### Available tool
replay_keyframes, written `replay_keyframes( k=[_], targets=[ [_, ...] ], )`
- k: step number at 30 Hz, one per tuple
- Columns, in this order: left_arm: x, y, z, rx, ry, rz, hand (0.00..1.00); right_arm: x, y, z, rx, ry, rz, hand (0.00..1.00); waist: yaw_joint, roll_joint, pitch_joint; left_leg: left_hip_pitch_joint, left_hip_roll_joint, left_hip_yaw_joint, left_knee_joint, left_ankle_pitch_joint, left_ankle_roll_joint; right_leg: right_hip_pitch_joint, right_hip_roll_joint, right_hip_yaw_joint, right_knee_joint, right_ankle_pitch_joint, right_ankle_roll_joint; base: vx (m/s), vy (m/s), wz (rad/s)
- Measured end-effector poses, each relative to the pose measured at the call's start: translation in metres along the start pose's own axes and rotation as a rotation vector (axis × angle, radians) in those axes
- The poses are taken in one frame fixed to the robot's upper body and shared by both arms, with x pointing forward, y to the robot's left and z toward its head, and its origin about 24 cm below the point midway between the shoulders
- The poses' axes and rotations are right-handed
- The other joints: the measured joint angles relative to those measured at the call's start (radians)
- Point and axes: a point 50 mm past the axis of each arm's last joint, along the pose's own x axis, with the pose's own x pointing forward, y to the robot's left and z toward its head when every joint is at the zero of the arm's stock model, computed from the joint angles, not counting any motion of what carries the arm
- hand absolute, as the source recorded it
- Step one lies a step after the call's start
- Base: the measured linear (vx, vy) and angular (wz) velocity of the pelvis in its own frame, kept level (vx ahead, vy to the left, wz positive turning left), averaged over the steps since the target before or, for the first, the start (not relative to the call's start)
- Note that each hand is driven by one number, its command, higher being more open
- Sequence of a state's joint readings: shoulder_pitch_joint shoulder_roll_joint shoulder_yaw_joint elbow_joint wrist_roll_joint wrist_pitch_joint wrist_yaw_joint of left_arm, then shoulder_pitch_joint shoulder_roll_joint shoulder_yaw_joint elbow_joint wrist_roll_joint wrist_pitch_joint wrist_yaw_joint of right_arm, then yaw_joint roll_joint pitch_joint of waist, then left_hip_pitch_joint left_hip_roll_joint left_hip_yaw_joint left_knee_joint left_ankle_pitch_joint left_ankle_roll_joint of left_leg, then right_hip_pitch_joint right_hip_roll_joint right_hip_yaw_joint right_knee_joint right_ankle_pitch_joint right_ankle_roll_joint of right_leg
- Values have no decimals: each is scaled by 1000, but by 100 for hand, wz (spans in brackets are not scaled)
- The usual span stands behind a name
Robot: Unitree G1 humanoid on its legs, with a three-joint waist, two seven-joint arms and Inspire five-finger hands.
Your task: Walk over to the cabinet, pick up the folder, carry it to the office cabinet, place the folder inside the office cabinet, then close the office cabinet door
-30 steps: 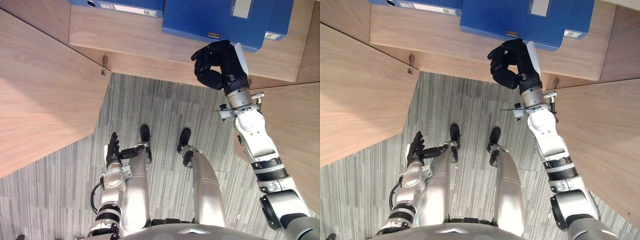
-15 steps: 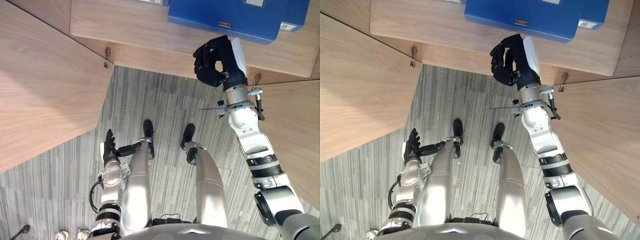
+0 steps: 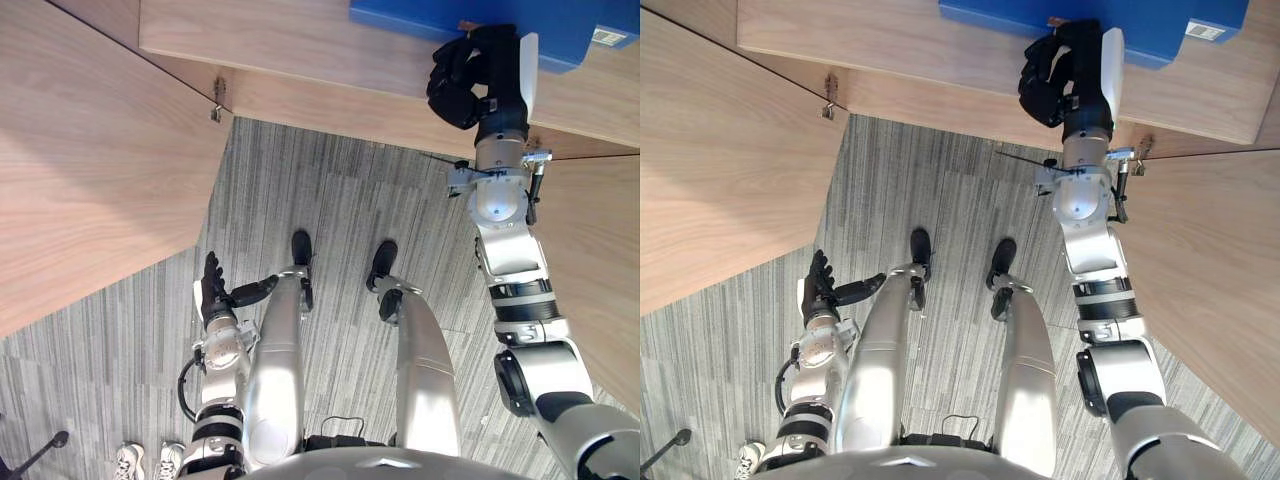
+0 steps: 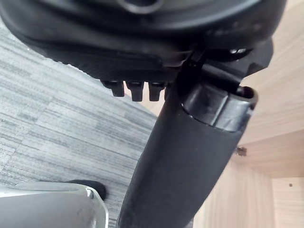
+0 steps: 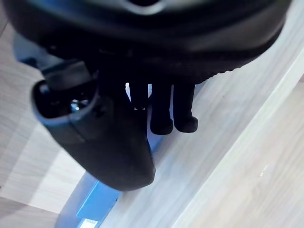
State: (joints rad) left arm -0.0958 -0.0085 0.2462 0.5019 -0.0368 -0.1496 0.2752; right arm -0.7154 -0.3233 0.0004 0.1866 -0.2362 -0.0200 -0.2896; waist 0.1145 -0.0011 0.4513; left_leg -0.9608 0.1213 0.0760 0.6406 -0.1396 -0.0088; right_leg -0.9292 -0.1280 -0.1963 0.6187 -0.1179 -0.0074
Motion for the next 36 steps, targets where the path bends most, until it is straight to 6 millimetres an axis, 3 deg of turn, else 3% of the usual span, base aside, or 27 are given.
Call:
replay_keyframes(
  k=[9,21,29,36],
  targets=[
    [0,0,2,-30,-1,12,100,30,-18,14,27,6,-146,0,3,2,0,-17,-9,-4,9,-1,1,-9,-10,-8,8,-5,1,-1,-2,3],
    [-3,-8,6,-83,-11,16,100,57,-36,34,191,3,-266,0,7,28,1,-20,-14,-8,8,0,2,-10,-15,-13,9,-5,1,0,0,0],
    [-3,-9,5,-92,-7,16,100,53,-36,28,215,22,-265,0,6,29,1,-7,-14,-7,9,0,2,2,-15,-12,8,-5,1,0,0,0],
    [-3,-9,6,-91,-7,15,100,14,-40,8,176,30,-255,0,1,29,1,14,-14,-3,8,-2,2,22,-16,-9,9,-5,1,0,0,0]
  ],
)
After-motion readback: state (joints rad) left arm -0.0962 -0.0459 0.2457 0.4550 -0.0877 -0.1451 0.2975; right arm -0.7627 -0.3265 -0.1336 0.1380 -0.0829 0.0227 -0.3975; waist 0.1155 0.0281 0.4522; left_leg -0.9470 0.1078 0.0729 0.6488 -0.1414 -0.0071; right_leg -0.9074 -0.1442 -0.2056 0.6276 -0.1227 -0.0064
